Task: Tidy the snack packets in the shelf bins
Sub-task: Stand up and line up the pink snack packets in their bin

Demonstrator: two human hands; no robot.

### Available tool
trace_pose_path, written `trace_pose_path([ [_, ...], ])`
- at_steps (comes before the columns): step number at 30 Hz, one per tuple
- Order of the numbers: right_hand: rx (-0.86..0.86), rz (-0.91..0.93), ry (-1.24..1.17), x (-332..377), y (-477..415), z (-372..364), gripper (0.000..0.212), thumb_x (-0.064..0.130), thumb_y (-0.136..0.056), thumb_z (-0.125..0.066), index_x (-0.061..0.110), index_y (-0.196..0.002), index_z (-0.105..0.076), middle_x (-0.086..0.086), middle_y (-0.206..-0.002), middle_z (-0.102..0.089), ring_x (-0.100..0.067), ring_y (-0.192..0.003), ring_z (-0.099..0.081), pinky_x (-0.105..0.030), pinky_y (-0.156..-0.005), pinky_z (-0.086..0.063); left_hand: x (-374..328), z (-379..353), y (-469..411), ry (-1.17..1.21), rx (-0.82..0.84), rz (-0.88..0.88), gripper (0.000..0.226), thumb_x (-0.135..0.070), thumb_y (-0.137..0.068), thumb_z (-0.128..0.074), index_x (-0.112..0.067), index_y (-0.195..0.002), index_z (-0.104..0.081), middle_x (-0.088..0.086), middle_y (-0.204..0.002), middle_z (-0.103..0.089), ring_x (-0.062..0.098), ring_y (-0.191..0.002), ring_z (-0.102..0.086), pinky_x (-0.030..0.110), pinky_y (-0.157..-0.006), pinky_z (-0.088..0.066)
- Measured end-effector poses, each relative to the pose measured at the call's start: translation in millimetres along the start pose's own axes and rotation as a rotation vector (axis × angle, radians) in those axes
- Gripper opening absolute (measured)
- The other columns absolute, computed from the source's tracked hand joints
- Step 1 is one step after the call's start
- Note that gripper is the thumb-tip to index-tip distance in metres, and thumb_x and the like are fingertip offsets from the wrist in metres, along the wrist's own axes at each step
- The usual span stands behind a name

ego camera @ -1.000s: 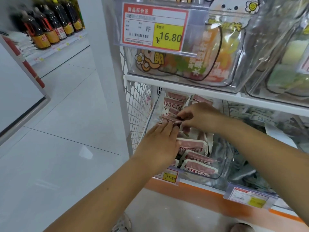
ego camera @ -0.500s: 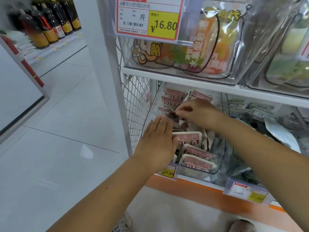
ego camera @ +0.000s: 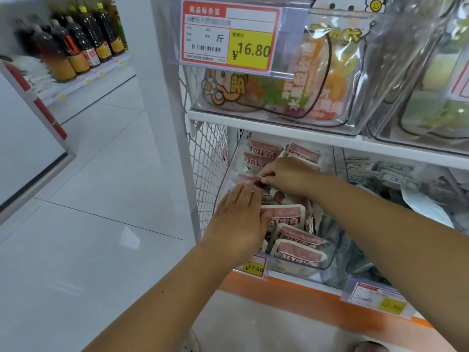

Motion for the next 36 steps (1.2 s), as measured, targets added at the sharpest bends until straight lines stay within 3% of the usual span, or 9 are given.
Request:
trace_pose_path([
  [3,-0.049,0.016,-0.041,1.7,25.7,28.4,0.029,0.037,-0.098,-0.046,0.029,-0.12,-0.063,0.008,-0.123,-0.063,-0.008,-0.099,-0.059,-0.024,-0.084,-0.042,-1.5,2.9,2.7,0.048,-0.015,-0.029,0.05,-0.042,-0.101,-0.028,-0.021,-0.146,-0.028,-0.001,-0.154,-0.026,0.016,-0.144,-0.014,0.034,-0.117,-0.013],
  [5,0.018,0.033,-0.103,-0.4,56.0,35.5,0.032,0.053,-0.093,-0.047,0.034,-0.112,-0.065,0.013,-0.117,-0.065,-0.007,-0.099,-0.062,-0.025,-0.087,-0.049,-2.8,5.3,3.8,0.076,-0.026,-0.053,0.049,-0.04,-0.1,-0.032,-0.022,-0.145,-0.031,-0.003,-0.151,-0.031,0.015,-0.143,-0.018,0.035,-0.117,-0.018],
  [9,0.155,0.05,0.127,2.4,91.9,4.5,0.026,0.052,-0.089,-0.056,0.03,-0.095,-0.068,0.013,-0.083,-0.065,0.0,-0.069,-0.057,-0.016,-0.057,-0.038,-4.7,10.1,5.7,0.08,-0.014,-0.06,0.055,-0.041,-0.097,-0.042,-0.017,-0.145,-0.032,0.001,-0.151,-0.032,0.018,-0.142,-0.02,0.034,-0.117,-0.018],
  [12,-0.055,0.076,0.224,-0.2,85.7,13.8,0.029,0.041,-0.094,-0.053,0.02,-0.075,-0.059,0.006,-0.065,-0.054,-0.008,-0.06,-0.049,-0.022,-0.051,-0.031,-4.5,15.7,12.1,0.062,-0.006,-0.054,0.058,-0.04,-0.097,-0.044,-0.012,-0.146,-0.03,0.005,-0.153,-0.028,0.019,-0.143,-0.018,0.03,-0.117,-0.014],
  [18,-0.557,0.24,0.129,12.2,112.5,41.6,0.033,0.03,-0.095,-0.054,0.004,-0.074,-0.057,0.004,-0.056,-0.044,-0.014,-0.048,-0.039,-0.027,-0.05,-0.028,-4.3,22.6,43.8,0.068,-0.003,-0.045,0.051,-0.032,-0.099,-0.042,-0.017,-0.147,-0.033,-0.003,-0.154,-0.022,0.012,-0.142,-0.016,0.026,-0.116,-0.02],
  [23,-0.239,0.211,0.052,18.5,94.4,1.3,0.014,0.03,-0.09,-0.063,0.018,-0.096,-0.057,0.007,-0.068,-0.048,-0.012,-0.064,-0.045,-0.023,-0.052,-0.028,0.6,25.2,52.0,0.042,-0.007,-0.051,0.052,-0.03,-0.099,-0.044,-0.024,-0.148,-0.028,-0.011,-0.152,-0.025,0.009,-0.138,-0.021,0.026,-0.112,-0.027],
  [28,-0.426,0.255,-0.098,36.1,82.9,18.0,0.034,0.021,-0.083,-0.071,0.022,-0.062,-0.044,0.008,-0.062,-0.045,-0.013,-0.062,-0.042,-0.02,-0.054,-0.03,4.7,25.8,63.0,0.057,-0.007,-0.058,0.051,-0.029,-0.099,-0.042,-0.028,-0.148,-0.027,-0.014,-0.15,-0.028,0.004,-0.135,-0.022,0.022,-0.107,-0.029],
  [33,-0.188,0.191,0.156,43.9,56.7,-22.8,0.02,0.033,-0.087,-0.065,0.017,-0.077,-0.069,0.002,-0.071,-0.062,-0.017,-0.073,-0.056,-0.028,-0.063,-0.038,5.1,25.6,66.7,0.076,-0.029,-0.078,0.051,-0.029,-0.1,-0.04,-0.029,-0.149,-0.024,-0.016,-0.151,-0.024,0.002,-0.135,-0.019,0.015,-0.107,-0.022],
  [36,-0.094,0.176,0.055,35.9,51.3,-24.0,0.017,0.033,-0.088,-0.065,0.019,-0.091,-0.074,0.001,-0.086,-0.071,-0.016,-0.081,-0.062,-0.031,-0.074,-0.048,6.2,25.4,69.2,0.074,-0.026,-0.092,0.052,-0.028,-0.101,-0.039,-0.03,-0.15,-0.02,-0.017,-0.152,-0.02,0.001,-0.136,-0.017,0.016,-0.107,-0.023],
])
Point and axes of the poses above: each hand's wrist, its own y-axis away from the middle knuckle, its own z-axis out of the back of the hand, x = y × z, the point moved 10 cm from there along -y, towards the middle knuckle
